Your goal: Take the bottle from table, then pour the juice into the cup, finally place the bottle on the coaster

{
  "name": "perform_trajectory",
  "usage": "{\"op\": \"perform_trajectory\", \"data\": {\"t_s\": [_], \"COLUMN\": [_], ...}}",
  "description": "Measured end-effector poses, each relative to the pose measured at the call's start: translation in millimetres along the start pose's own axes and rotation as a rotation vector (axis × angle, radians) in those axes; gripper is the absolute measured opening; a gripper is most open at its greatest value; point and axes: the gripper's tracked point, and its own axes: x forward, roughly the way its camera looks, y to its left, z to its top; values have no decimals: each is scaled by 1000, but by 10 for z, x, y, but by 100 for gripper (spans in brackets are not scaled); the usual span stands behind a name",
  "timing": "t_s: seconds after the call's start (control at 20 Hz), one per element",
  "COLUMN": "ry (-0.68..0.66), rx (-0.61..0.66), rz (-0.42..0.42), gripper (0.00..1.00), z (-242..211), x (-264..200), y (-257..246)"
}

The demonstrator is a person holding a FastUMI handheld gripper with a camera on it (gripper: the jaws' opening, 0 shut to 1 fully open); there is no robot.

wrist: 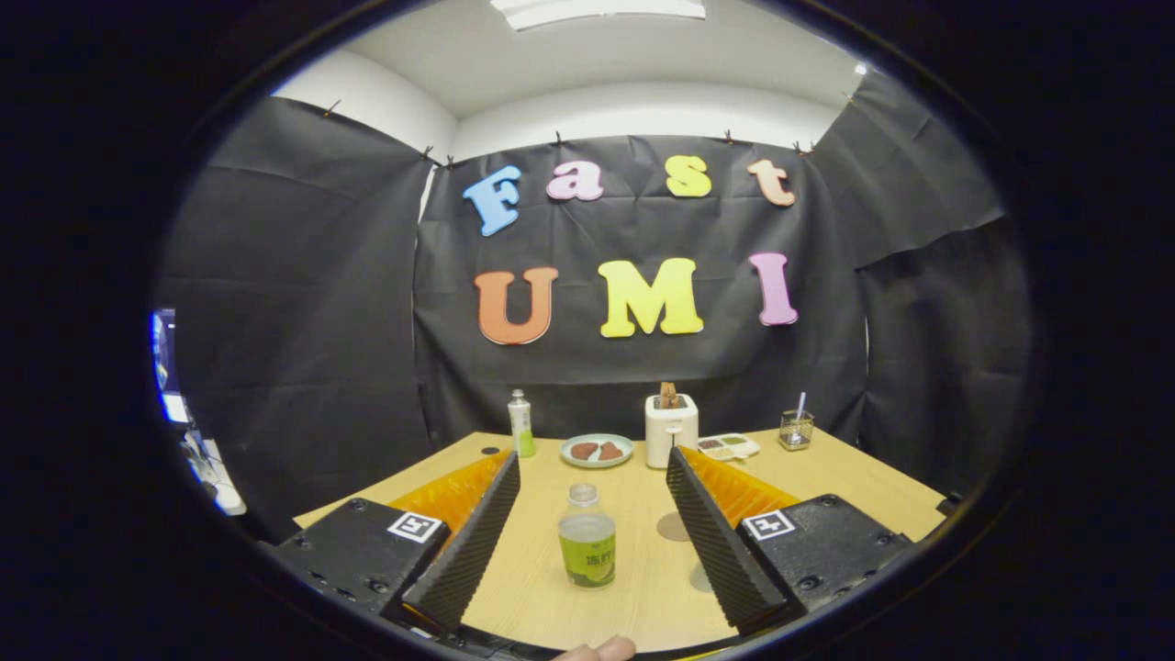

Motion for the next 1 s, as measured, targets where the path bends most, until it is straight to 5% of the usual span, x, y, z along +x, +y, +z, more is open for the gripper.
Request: {"op": "perform_trajectory", "data": {"t_s": [0.6,1.0], "ry": [89,118], "rx": [-129,-80], "rz": [-47,-85], "gripper": [100,100], "z": [-669,-1031], "x": [476,793], "y": [322,236]}}
